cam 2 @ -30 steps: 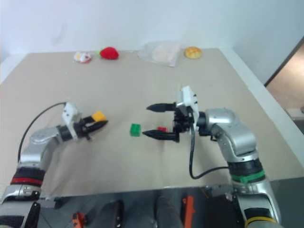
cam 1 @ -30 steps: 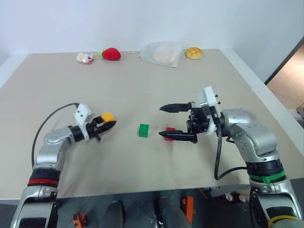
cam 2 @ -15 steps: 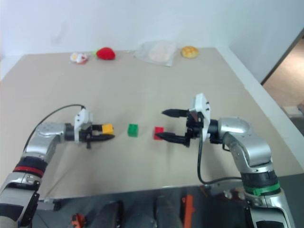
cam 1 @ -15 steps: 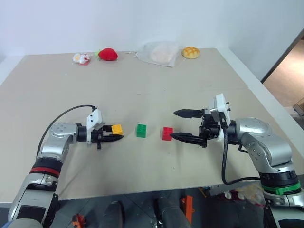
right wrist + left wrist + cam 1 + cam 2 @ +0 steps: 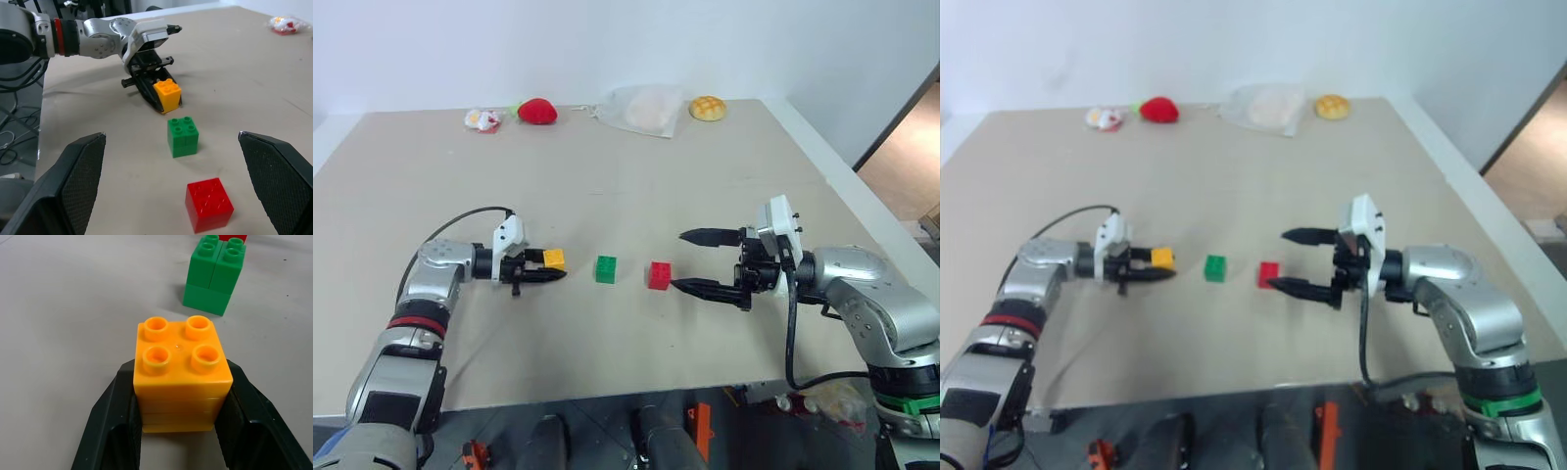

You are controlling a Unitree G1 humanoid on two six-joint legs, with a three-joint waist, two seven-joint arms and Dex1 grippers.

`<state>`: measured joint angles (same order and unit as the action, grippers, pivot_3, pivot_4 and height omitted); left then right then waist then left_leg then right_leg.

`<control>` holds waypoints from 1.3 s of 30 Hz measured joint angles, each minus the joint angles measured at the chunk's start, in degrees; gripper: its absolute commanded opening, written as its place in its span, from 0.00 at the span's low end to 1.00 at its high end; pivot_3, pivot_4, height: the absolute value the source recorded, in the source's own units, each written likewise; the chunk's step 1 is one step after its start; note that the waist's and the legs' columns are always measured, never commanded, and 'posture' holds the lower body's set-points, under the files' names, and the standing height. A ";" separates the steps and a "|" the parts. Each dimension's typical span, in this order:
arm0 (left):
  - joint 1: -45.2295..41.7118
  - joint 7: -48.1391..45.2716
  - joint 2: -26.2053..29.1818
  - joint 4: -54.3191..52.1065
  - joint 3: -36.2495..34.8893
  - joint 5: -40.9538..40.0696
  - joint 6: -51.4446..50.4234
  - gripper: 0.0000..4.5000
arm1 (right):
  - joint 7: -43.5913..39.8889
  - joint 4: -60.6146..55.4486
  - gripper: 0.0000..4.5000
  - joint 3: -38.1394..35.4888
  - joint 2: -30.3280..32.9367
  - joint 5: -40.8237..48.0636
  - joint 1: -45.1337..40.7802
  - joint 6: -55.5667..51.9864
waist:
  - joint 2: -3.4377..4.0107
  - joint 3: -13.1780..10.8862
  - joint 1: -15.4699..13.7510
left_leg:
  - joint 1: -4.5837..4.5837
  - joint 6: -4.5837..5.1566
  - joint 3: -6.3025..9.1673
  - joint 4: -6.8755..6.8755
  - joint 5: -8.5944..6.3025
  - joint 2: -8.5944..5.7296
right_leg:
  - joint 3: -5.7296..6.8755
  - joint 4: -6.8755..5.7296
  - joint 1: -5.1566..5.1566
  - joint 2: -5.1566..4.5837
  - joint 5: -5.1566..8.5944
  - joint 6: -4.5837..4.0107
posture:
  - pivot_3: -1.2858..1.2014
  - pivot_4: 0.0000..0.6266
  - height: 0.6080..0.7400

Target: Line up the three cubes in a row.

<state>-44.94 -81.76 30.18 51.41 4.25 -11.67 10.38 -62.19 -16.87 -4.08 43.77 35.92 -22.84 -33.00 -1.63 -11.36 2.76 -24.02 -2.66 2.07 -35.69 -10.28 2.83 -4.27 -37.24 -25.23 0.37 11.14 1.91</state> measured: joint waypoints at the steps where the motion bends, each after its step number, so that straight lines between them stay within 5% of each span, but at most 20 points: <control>1: -0.77 -0.18 -0.64 1.51 0.00 0.24 0.99 0.30 | 0.27 -0.52 1.00 -0.58 0.43 0.44 0.12 -0.56 | 0.00 0.00 -0.03 | -0.01 0.00 0.00 -0.04 0.00 0.00 | 0.00 0.00 0.00 0.00 0.00 0.00 | 0.52 0.24 1.00; 12: -3.55 -1.83 -3.99 6.42 0.00 1.36 4.90 0.30 | 1.47 -2.66 1.00 -1.55 2.16 1.56 1.86 -1.76 | 0.00 0.00 0.06 | -0.06 0.00 0.00 -0.19 0.00 0.00 | -0.03 -0.01 0.01 0.01 -0.05 0.05 | 0.52 0.24 1.00; 35: -5.10 -2.82 -2.31 10.52 -0.99 3.00 8.44 0.30 | 1.87 -3.47 1.00 -2.32 2.89 1.99 1.64 -1.77 | 0.00 0.00 0.01 | -0.09 0.00 0.00 -0.27 0.00 0.00 | -0.04 -0.02 0.01 0.02 -0.09 0.08 | 0.52 0.24 1.00; 39: -5.11 -1.91 -2.68 10.93 -0.99 3.81 8.91 0.66 | 1.62 -3.46 1.00 -2.31 2.88 1.97 1.64 -1.75 | 0.00 0.00 0.01 | -0.09 0.00 0.00 -0.28 0.00 0.00 | -0.04 -0.02 0.01 0.01 -0.10 0.09 | 0.52 0.24 1.00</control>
<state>-50.05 -83.67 27.50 62.34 3.26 -7.86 19.30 -60.57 -20.33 -6.40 46.66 37.89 -21.21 -34.75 -1.63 -11.36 2.77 -24.11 -2.66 2.07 -35.97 -10.28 2.83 -4.32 -37.26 -25.22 0.38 11.04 2.00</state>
